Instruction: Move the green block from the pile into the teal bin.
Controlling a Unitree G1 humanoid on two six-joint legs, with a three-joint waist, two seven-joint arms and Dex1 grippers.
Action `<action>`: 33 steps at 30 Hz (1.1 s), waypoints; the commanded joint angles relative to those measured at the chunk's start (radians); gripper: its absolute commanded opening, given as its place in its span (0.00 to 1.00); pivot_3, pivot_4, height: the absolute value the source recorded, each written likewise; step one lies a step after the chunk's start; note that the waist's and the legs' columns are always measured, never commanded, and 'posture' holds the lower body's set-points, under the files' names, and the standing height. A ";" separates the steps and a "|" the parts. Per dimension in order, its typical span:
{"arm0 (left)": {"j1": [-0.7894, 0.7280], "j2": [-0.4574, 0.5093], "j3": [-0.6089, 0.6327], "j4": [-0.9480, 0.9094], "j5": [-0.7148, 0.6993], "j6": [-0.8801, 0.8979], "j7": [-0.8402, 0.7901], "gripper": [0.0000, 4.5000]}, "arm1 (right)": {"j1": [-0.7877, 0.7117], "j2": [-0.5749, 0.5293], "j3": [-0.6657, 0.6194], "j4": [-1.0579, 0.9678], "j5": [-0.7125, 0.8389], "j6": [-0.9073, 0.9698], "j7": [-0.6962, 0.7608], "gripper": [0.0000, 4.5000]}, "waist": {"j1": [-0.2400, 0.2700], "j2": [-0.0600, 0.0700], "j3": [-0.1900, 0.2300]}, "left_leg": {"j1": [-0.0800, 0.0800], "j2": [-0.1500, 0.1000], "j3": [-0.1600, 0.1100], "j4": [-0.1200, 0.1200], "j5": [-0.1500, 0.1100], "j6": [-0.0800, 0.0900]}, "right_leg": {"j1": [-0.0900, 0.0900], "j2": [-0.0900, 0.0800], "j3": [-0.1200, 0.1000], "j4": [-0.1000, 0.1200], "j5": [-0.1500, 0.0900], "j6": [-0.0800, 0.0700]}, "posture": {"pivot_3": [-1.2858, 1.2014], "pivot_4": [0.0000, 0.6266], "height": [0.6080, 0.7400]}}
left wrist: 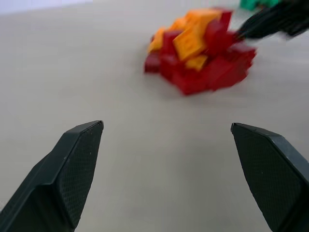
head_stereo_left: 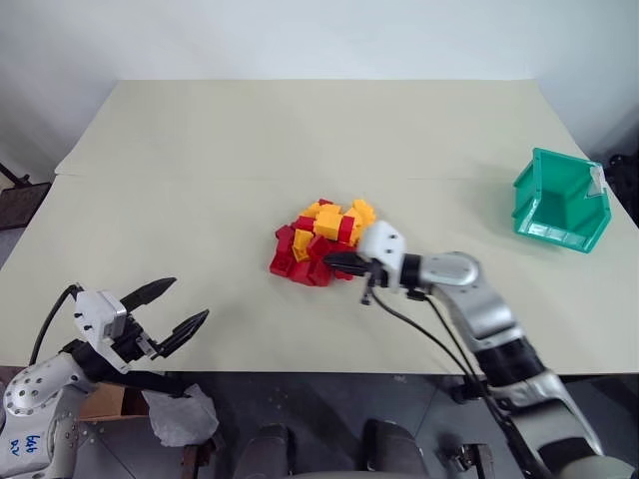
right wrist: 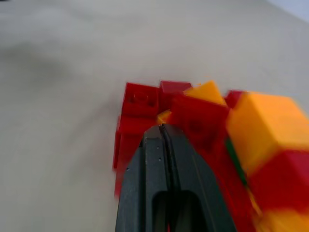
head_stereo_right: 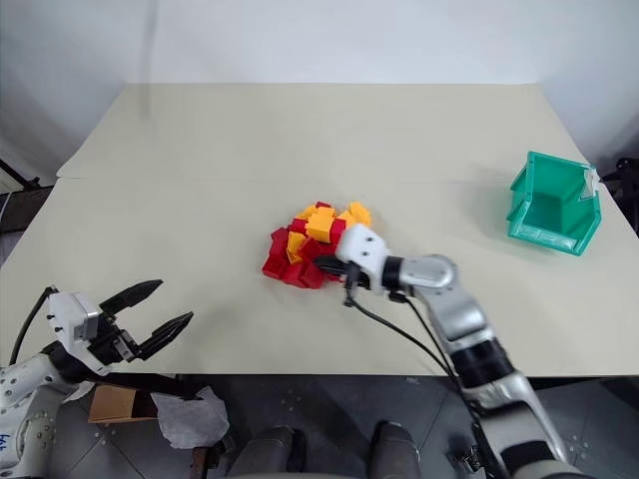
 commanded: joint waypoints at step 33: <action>-0.069 -0.004 -0.038 -0.041 -0.010 0.004 0.046 1.00 | -0.002 -0.163 -0.114 -0.069 0.005 0.036 0.174 0.01 | -0.016 0.000 0.000 | 0.000 0.002 0.006 0.000 -0.001 0.000 | -0.003 0.002 0.005 0.000 0.000 0.000 | 0.52 0.24 1.00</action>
